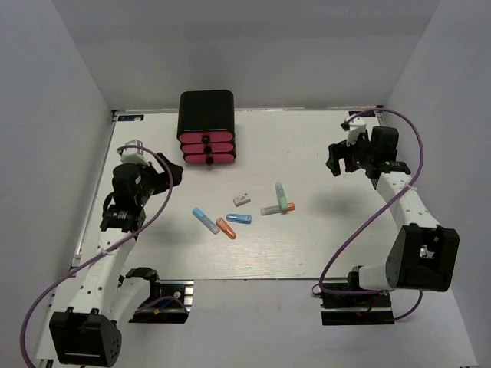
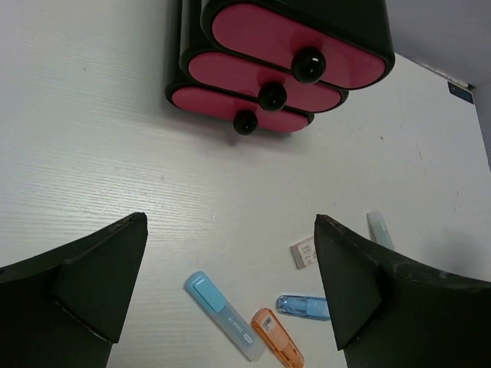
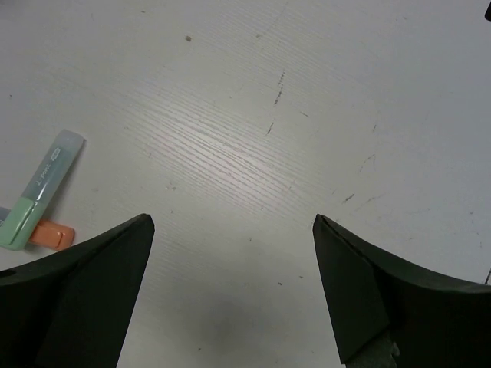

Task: Sort the stationery into containers
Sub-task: Open the drawer in the storage box.

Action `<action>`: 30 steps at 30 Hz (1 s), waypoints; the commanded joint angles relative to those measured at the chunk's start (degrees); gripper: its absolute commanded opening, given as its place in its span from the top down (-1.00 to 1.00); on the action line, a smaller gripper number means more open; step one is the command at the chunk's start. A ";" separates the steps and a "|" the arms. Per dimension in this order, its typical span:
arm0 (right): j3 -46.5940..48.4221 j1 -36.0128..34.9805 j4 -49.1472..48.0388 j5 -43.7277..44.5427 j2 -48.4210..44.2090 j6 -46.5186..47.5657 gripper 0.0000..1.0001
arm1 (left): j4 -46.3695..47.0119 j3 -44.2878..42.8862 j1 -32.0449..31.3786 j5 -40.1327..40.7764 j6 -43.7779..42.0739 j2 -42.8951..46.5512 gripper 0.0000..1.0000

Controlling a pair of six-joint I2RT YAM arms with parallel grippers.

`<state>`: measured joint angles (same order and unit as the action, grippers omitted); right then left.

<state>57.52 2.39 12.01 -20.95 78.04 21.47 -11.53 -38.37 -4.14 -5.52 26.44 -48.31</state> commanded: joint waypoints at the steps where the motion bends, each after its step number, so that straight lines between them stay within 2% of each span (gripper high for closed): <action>1: -0.39 0.07 -0.50 -1.54 -0.96 0.23 -0.80 | 2.91 -0.13 -0.25 -3.97 0.98 -0.82 -1.00; 4: -2.40 0.24 -2.25 -2.25 -2.36 1.46 -0.80 | 4.67 -0.13 -0.25 -6.87 0.99 -3.36 -1.00; 7: -3.99 0.15 -2.96 -4.43 -3.25 5.76 -0.80 | 6.51 -0.13 -0.25 -10.03 0.99 -5.82 -0.65; 8: -4.17 0.24 -2.87 -4.71 -3.07 6.99 -0.80 | 7.13 -0.13 -0.25 -11.69 0.99 -7.57 -0.34; 9: -4.69 0.07 -2.96 -4.80 -3.16 6.83 -0.67 | 7.92 -0.13 -0.25 -12.66 1.51 -8.54 -0.16; 10: -4.78 0.15 -2.96 -6.19 -3.16 7.00 -0.24 | 9.58 -0.74 -0.25 -14.24 2.12 -9.59 0.02; 11: -5.04 0.16 -2.78 -7.86 -3.24 7.44 -0.05 | 10.55 -0.74 -0.77 -15.30 2.13 -12.04 0.27; 13: -5.83 -0.11 -3.13 -9.45 -4.03 7.62 0.45 | 13.62 -1.27 -0.78 -17.24 4.05 -14.60 0.44; 14: -6.36 -0.20 -3.31 -10.68 -3.95 6.83 0.66 | 14.51 -2.05 -0.78 -18.11 4.58 -15.92 0.44; 15: -6.71 -0.11 -3.83 -11.21 -4.04 6.30 0.60 | 15.39 -2.84 -1.39 -18.65 4.59 -18.37 0.38; 16: -6.80 -0.20 -3.92 -11.57 -4.04 5.34 0.46 | 16.01 -2.85 -1.92 -18.65 5.37 -19.53 0.28; 17: -6.98 -0.20 -4.53 -12.00 -4.04 4.38 0.00 | 16.79 -4.33 -1.92 -18.65 5.38 -20.84 0.01; 19: -7.42 -0.20 -4.63 -12.71 -3.95 4.19 -0.20 | 16.80 -5.74 -3.32 -17.87 5.38 -24.62 -0.23; 20: -7.59 -0.28 -4.71 -13.50 -4.04 4.28 -0.31 | 16.80 -7.40 -3.33 -17.86 5.38 -25.94 -0.45; 23: -9.26 -0.46 -6.38 -14.20 -4.83 3.75 -0.31 | 16.80 -11.27 -4.90 -15.84 5.38 -31.20 -0.58; 30: -9.44 -1.43 -7.53 -14.21 -4.04 3.75 -0.31 | 15.05 -21.56 -7.28 -8.38 4.51 -41.66 -0.56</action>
<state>48.07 1.48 7.07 -33.65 74.83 25.65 3.42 -54.85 -10.57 -17.80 31.88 -87.50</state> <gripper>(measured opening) 0.656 0.783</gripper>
